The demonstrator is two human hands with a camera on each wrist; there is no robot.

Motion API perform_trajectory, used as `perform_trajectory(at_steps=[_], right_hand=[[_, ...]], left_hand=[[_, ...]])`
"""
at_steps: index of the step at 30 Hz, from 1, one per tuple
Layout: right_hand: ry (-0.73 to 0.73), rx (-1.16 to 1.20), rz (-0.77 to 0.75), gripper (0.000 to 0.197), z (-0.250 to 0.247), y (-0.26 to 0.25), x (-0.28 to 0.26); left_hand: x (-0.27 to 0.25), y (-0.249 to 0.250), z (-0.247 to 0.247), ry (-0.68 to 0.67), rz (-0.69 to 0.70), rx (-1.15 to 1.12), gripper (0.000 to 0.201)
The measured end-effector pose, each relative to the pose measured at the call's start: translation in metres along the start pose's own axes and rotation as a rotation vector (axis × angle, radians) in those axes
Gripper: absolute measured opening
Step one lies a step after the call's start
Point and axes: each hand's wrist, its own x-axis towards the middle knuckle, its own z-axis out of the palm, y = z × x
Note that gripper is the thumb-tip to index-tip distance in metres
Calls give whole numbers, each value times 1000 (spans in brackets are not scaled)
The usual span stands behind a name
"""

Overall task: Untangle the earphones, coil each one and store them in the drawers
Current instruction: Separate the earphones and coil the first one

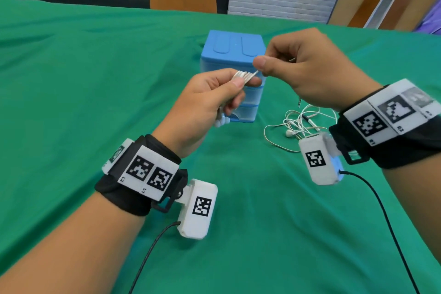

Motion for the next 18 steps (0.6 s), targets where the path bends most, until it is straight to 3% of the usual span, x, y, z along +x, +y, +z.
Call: perform_trajectory(at_steps=[7,12,18], right_hand=[[122,94,17,36,27,15,-7],[56,243,-33,19,45,7,-14],[42,506,-10,32,71,0,-27]], left_hand=[[-1,4,-4,64,-66,-98,24],[0,4,-4,107,-91,-242,26],[0,-1,0,120,-122,-489,32]])
